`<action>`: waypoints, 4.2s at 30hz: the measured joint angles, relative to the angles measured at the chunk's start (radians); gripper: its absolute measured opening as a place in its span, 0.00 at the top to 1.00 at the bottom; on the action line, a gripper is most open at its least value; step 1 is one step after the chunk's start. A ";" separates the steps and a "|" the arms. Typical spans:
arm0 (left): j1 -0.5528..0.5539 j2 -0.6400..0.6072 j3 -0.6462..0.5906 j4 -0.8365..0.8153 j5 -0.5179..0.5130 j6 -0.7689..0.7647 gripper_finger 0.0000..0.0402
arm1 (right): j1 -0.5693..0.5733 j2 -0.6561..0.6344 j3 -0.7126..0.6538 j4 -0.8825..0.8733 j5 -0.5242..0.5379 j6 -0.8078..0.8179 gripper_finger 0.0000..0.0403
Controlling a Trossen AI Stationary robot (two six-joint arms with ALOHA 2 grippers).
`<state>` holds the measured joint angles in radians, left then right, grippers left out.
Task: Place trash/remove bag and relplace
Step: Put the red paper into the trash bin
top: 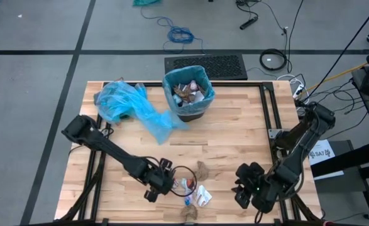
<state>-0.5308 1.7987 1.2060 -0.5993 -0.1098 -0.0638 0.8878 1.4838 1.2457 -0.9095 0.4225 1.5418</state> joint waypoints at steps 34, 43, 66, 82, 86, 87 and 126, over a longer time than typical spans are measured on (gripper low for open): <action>0.061 0.090 0.045 0.041 0.015 -0.219 1.00 | 0.011 0.006 0.000 0.014 0.095 -0.018 0.61; 0.060 0.058 0.092 0.070 0.000 -0.318 0.97 | 0.008 0.005 0.000 0.017 0.107 -0.039 0.61; 0.082 0.065 0.092 0.116 0.115 -0.287 0.41 | 0.008 0.005 0.000 0.105 0.108 -0.043 0.61; 0.086 0.201 0.095 0.093 0.033 0.106 0.32 | 0.008 0.005 0.000 0.143 0.107 -0.036 0.61; 0.090 0.219 0.098 0.096 0.034 0.105 0.35 | 0.008 0.005 0.000 0.144 0.121 -0.036 0.61; 0.090 0.221 0.098 0.097 0.034 0.103 0.38 | 0.008 0.005 0.000 0.144 0.126 -0.036 0.61; 0.468 -0.258 0.395 -0.390 -0.011 -0.240 1.00 | -0.403 0.005 0.000 0.097 -0.045 -0.434 0.61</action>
<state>-0.0631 1.5411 1.6009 -0.9897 -0.1207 -0.3042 0.4849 1.4891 1.2453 -0.8127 0.3773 1.1073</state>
